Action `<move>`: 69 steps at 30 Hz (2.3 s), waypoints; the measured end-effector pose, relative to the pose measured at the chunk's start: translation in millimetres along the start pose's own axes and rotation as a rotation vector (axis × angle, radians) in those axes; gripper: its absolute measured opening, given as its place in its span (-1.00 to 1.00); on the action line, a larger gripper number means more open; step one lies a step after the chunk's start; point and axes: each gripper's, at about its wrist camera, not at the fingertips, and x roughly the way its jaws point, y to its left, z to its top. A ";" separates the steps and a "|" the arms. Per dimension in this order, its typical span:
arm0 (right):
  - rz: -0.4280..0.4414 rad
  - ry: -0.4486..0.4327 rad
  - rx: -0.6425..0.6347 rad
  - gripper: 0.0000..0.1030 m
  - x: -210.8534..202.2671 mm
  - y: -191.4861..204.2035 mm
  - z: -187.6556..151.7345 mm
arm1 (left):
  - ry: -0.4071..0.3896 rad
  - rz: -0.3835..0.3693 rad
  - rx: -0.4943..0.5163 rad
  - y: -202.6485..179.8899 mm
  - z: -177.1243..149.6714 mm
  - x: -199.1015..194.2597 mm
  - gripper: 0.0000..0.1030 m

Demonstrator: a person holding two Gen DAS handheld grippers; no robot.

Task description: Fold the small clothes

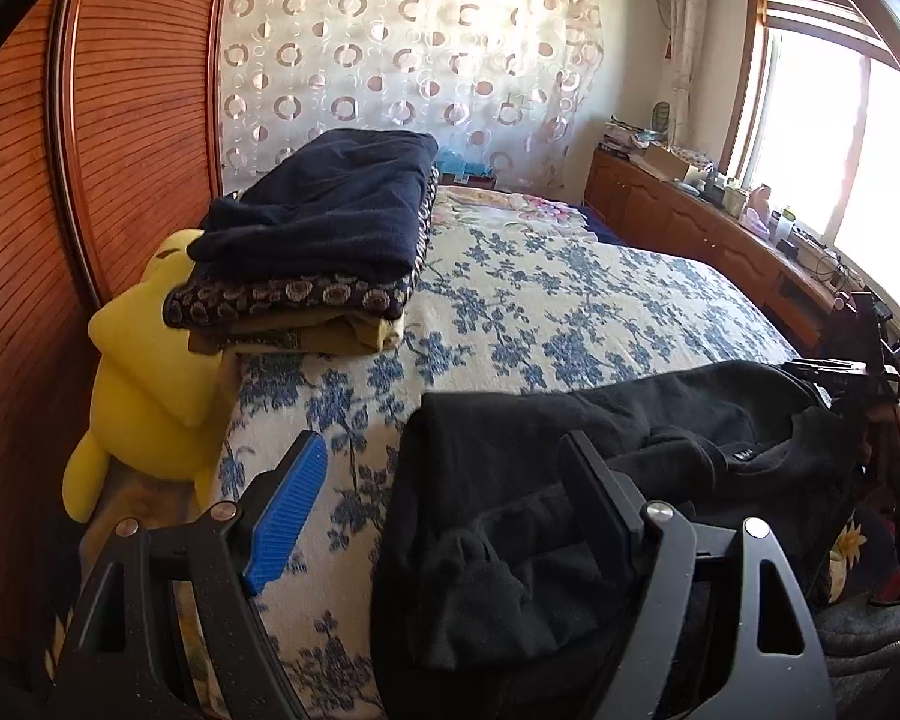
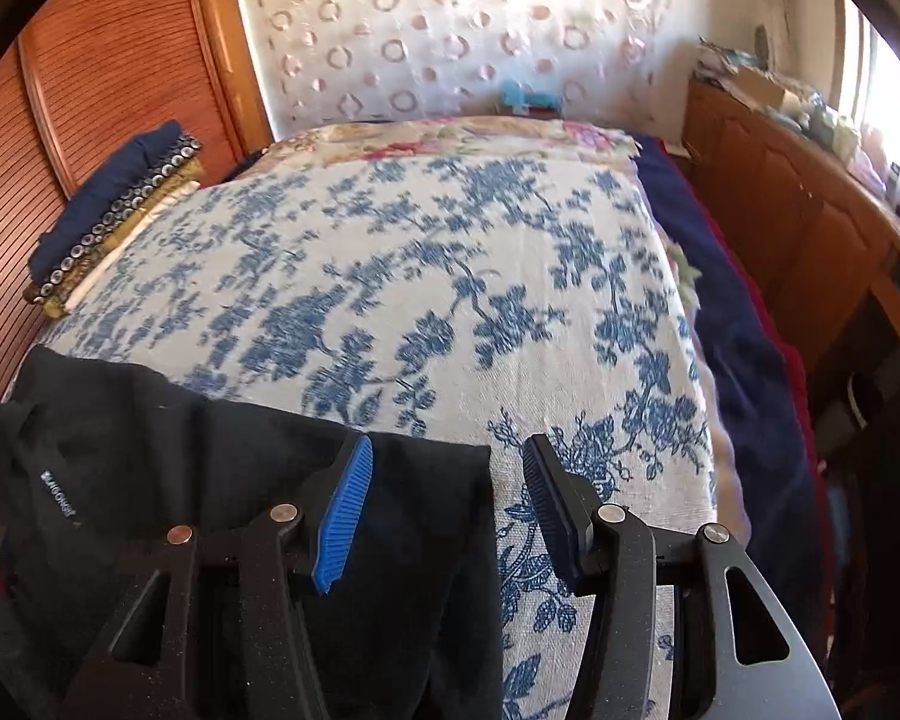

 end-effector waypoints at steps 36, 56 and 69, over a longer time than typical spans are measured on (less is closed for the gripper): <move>0.045 -0.008 -0.037 -0.22 2.9 3.6 -10.5 | 0.277 -0.186 0.037 9.5 12.3 88.6 -0.76; 0.167 -0.332 0.014 -0.86 -153.8 3.8 -16.1 | -0.133 -0.305 -0.002 -16.1 53.2 -78.8 -0.82; 0.107 -0.657 -0.117 -0.87 -298.5 23.3 2.3 | -0.404 -0.263 0.069 -33.6 130.2 -163.2 -0.82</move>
